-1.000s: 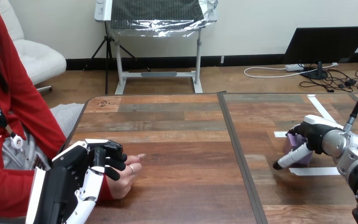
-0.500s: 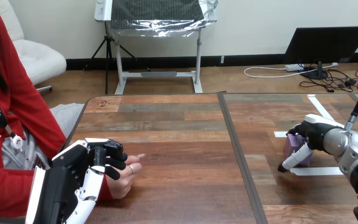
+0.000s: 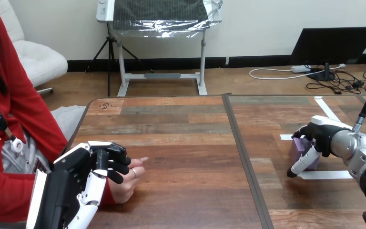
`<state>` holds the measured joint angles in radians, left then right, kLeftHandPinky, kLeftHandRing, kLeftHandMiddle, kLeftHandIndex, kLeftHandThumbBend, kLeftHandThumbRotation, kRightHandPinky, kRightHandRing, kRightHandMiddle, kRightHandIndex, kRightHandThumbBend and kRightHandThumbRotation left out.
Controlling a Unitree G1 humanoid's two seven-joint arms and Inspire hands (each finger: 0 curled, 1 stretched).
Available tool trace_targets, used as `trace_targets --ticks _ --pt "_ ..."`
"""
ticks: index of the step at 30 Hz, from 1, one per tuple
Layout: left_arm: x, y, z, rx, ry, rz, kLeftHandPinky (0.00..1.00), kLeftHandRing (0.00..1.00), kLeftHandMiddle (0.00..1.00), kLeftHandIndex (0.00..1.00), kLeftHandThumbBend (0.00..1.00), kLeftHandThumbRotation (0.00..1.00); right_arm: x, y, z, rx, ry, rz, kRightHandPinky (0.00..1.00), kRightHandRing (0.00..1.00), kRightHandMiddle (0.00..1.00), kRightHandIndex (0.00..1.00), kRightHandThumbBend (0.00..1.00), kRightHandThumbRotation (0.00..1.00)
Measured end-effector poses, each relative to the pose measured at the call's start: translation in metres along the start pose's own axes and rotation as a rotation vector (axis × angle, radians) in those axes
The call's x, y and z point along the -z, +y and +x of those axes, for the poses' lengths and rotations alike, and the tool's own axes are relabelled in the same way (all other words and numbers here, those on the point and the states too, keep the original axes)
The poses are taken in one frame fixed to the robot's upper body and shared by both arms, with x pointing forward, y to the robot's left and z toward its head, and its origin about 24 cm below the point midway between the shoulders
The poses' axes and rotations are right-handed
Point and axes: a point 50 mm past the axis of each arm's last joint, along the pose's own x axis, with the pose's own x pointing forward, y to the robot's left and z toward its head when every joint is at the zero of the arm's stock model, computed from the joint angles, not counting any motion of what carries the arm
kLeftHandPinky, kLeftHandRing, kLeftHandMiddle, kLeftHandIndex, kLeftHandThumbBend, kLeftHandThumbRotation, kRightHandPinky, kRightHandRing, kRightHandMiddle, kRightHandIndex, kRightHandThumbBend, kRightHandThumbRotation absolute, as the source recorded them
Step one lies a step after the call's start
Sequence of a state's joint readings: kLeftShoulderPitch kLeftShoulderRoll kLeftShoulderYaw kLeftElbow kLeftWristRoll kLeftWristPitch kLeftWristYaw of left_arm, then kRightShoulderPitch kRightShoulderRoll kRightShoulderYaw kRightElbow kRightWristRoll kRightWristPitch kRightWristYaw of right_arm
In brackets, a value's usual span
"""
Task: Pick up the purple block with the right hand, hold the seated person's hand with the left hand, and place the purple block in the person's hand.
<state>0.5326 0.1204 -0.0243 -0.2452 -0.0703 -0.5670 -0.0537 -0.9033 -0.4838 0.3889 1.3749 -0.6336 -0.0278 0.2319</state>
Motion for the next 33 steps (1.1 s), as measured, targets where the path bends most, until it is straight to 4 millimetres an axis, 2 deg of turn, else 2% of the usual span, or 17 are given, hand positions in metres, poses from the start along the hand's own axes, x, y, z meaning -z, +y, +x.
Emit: trace_targets --ticks 16,21,33 --pt "-0.0004 -0.0001 0.0002 0.003 -0.004 -0.001 0.4 0.51 0.53 0.53 0.06 0.6 0.0002 -0.0006 0.0 0.031 -0.009 -0.012 0.6 0.67 0.72 0.76 0.64 0.0" --pt "-0.0004 -0.0001 0.0002 0.004 -0.004 0.0 0.4 0.5 0.53 0.52 0.06 0.6 0.001 -0.0016 0.0 0.05 -0.001 -0.008 0.5 0.59 0.66 0.72 0.63 0.0" --pt "-0.0001 0.0002 0.0002 0.002 0.0 0.006 0.4 0.5 0.53 0.52 0.07 0.61 0.0025 -0.0041 -0.0002 0.096 0.009 0.018 0.44 0.51 0.58 0.64 0.66 0.0"
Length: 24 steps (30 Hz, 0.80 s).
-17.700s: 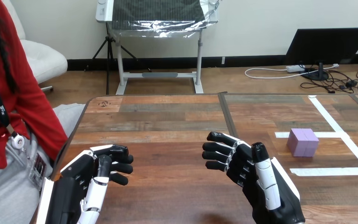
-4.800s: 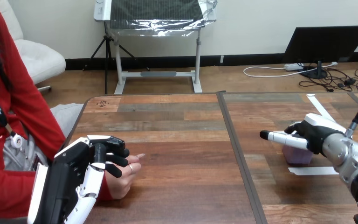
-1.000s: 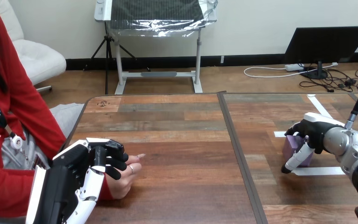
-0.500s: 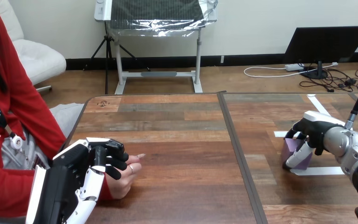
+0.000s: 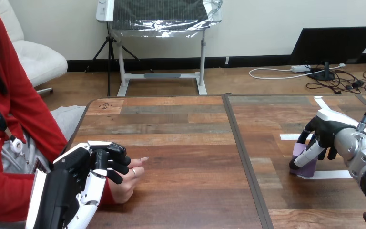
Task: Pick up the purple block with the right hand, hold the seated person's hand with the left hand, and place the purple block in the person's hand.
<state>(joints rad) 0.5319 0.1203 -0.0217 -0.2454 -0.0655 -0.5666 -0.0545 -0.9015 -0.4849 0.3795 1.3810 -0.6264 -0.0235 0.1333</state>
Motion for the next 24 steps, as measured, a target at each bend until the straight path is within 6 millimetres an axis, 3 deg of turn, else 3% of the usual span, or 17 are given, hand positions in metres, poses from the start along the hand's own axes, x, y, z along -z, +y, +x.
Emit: trace_targets --ticks 11,24 --pt "0.0 0.0009 -0.0001 -0.005 0.0 0.004 0.4 0.5 0.53 0.52 0.06 0.61 0.0024 0.0018 0.0001 0.018 0.012 0.028 0.37 0.44 0.53 0.58 0.73 0.0" --pt "0.0 0.0014 -0.0002 -0.009 0.001 0.006 0.4 0.5 0.53 0.52 0.07 0.61 0.0017 0.0033 0.0003 0.019 0.008 0.053 0.37 0.42 0.52 0.57 0.76 0.0"
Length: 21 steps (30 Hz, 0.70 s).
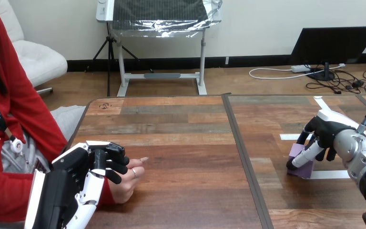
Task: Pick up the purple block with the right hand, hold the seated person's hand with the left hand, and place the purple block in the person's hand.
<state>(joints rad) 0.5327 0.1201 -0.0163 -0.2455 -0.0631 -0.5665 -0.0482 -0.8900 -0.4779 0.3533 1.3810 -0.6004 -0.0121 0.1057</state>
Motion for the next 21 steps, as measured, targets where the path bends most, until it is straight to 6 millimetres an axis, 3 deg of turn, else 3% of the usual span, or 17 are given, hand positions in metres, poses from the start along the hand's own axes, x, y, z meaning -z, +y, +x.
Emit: trace_targets --ticks 21 --pt "-0.0002 0.0001 0.0 -0.007 -0.001 0.022 0.41 0.52 0.55 0.53 0.11 0.59 -0.0012 -0.0005 0.0 0.012 -0.012 0.006 0.4 0.46 0.54 0.56 0.78 0.0"
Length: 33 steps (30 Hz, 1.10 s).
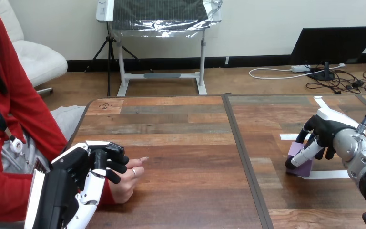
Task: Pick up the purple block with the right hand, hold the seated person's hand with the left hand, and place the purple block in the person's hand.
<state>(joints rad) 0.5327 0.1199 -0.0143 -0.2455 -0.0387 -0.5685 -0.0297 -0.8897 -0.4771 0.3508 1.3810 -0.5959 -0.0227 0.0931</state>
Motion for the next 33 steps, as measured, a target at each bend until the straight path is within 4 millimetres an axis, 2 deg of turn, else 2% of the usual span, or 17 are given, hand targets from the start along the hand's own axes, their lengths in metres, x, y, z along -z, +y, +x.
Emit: trace_targets --ticks 6,11,16,20,23,33 --pt "0.0 0.001 0.0 -0.003 0.0 0.057 0.42 0.53 0.55 0.53 0.1 0.57 0.0 0.0 0.0 0.003 -0.006 0.007 0.4 0.46 0.54 0.56 0.78 0.0" --pt "-0.002 0.004 0.0 -0.014 -0.002 0.12 0.44 0.53 0.56 0.54 0.09 0.51 -0.001 -0.001 0.0 0.012 -0.016 0.017 0.39 0.45 0.53 0.55 0.77 0.0" --pt "-0.006 0.01 0.0 -0.027 -0.014 0.19 0.46 0.55 0.58 0.56 0.18 0.45 -0.002 -0.001 0.0 0.024 -0.029 0.017 0.41 0.46 0.54 0.54 0.77 0.0" --pt "-0.011 0.016 0.001 -0.039 -0.032 0.268 0.48 0.57 0.59 0.57 0.27 0.4 -0.003 -0.002 0.0 0.031 -0.039 0.017 0.43 0.49 0.55 0.55 0.77 0.0" --pt "-0.014 0.021 0.002 -0.043 -0.046 0.35 0.48 0.58 0.61 0.59 0.38 0.38 -0.004 -0.002 0.0 0.035 -0.046 0.016 0.45 0.51 0.56 0.55 0.77 0.0" --pt "-0.029 0.039 0.005 -0.046 -0.051 0.641 0.51 0.63 0.67 0.64 0.83 0.28 -0.005 -0.003 0.0 0.051 -0.059 0.015 0.46 0.52 0.57 0.57 0.77 0.0"
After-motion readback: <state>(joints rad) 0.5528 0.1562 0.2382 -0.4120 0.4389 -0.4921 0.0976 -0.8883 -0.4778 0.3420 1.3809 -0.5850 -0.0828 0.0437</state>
